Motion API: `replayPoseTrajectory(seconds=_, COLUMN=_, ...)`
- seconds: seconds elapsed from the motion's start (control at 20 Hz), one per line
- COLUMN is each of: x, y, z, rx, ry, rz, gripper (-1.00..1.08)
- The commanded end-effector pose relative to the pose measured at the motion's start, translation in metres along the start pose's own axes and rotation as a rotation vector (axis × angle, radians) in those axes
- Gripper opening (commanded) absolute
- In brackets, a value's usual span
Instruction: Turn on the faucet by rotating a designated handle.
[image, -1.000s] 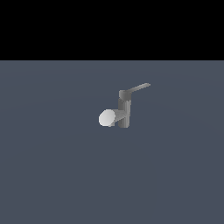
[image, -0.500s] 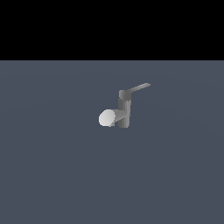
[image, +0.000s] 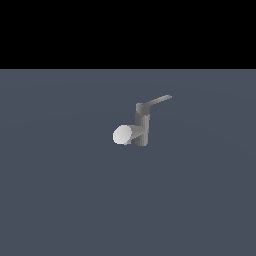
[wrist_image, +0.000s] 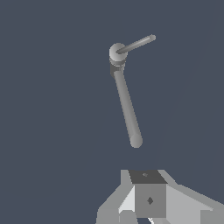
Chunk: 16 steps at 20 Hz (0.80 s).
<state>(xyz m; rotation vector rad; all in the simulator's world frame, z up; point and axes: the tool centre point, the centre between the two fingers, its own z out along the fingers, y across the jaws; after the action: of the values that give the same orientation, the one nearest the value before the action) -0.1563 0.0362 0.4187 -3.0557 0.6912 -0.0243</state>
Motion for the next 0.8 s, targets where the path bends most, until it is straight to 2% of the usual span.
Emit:
replayPoseTrajectory(seconds=0.0, x=0.013, y=-0.007, z=0.012, rx=0.0, ry=0.0, rz=0.066, gripper=-1.0)
replayPoseTrajectory(seconds=0.75, x=0.097, y=-0.025, z=0.082, rx=-0.002, ry=-0.002, rz=0.455, gripper=-1.0)
